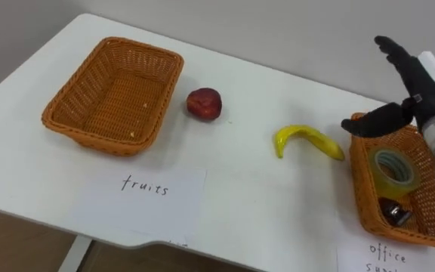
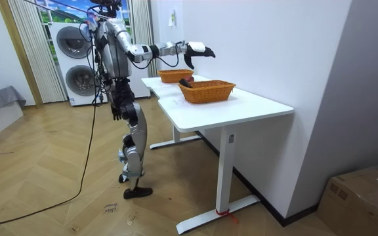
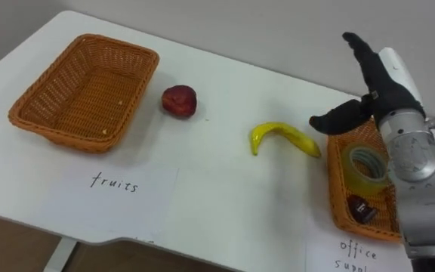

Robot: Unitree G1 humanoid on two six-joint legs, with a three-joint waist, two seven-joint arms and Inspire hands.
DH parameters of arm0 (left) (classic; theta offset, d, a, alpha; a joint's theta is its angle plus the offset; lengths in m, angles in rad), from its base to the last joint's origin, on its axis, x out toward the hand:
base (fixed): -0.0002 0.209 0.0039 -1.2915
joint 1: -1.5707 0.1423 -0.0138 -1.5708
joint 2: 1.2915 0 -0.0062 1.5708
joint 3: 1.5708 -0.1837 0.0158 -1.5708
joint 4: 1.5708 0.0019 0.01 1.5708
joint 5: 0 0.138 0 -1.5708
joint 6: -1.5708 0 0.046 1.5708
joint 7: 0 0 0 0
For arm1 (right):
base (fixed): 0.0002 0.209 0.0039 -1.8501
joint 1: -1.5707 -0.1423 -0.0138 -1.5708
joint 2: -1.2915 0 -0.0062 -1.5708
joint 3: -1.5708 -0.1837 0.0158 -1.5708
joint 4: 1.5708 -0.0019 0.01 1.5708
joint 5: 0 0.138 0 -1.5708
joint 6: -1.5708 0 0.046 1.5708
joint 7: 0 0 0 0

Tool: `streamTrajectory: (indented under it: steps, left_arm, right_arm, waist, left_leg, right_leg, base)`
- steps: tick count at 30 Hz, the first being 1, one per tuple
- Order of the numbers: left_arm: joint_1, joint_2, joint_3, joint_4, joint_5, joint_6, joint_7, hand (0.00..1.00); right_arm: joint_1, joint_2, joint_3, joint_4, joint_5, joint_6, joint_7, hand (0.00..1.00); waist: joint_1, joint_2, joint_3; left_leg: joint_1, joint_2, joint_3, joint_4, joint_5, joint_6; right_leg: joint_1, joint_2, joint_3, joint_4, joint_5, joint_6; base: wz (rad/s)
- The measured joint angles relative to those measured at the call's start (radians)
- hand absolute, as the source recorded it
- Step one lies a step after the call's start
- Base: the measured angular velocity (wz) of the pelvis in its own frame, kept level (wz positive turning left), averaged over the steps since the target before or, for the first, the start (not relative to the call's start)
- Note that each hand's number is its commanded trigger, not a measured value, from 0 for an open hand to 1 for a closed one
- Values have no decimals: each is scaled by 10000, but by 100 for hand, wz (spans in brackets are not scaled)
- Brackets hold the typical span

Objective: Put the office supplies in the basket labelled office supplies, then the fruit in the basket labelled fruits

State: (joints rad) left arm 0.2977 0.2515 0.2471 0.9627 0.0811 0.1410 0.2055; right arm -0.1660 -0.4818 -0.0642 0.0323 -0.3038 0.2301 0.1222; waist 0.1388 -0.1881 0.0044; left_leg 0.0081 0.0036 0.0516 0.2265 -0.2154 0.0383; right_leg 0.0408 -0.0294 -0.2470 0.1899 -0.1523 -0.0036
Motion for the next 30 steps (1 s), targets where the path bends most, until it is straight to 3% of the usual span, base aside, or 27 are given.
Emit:
streamTrajectory:
  steps: [6,9,14,19,26,30]
  left_arm:
    - [-209,112,-31,8,-31,-1,11,0]
    - [-435,115,-45,10,-119,-66,11,0]
    - [-494,110,-188,6,-119,-166,17,0]
    - [-496,108,-292,0,-118,-173,17,0]
    - [-516,82,-641,-32,-108,-177,18,0]
    - [-516,73,-654,-190,-112,-169,15,0]
  right_arm:
    - [-132,-22,909,392,-240,-6,6,0]
    - [-207,-21,972,546,-239,-8,4,0]
    - [-600,-22,1200,813,-239,-17,-33,0]
    - [-632,-22,1251,846,-237,-241,-32,0]
    - [-634,-17,1714,969,-535,-249,-64,0]
    - [-634,-19,1811,1230,-579,-243,-33,0]
  waist:
    - [154,-39,6]
    - [345,-45,9]
    - [351,-47,11]
    - [394,-64,39]
    - [414,-23,69]
    - [575,-12,78]
  left_leg:
    - [-370,4,-52,145,8,-6]
    - [-554,-2,-83,199,7,-4]
    - [-888,-5,-136,326,5,-1]
    - [-1070,-2,-172,328,7,-2]
    - [-1114,-6,-225,283,7,-2]
    - [-1132,-6,-232,270,7,-2]
  right_leg:
    - [-278,8,-34,3,40,-45]
    - [-427,7,-47,4,68,-46]
    - [-678,13,-66,5,91,-52]
    - [-852,19,-81,-13,92,-54]
    - [-896,17,-147,-31,92,-54]
    - [-910,17,-150,-35,92,-54]
  base:
    - [2]
    - [1]
    - [3]
    - [0]
    - [2]
    - [0]
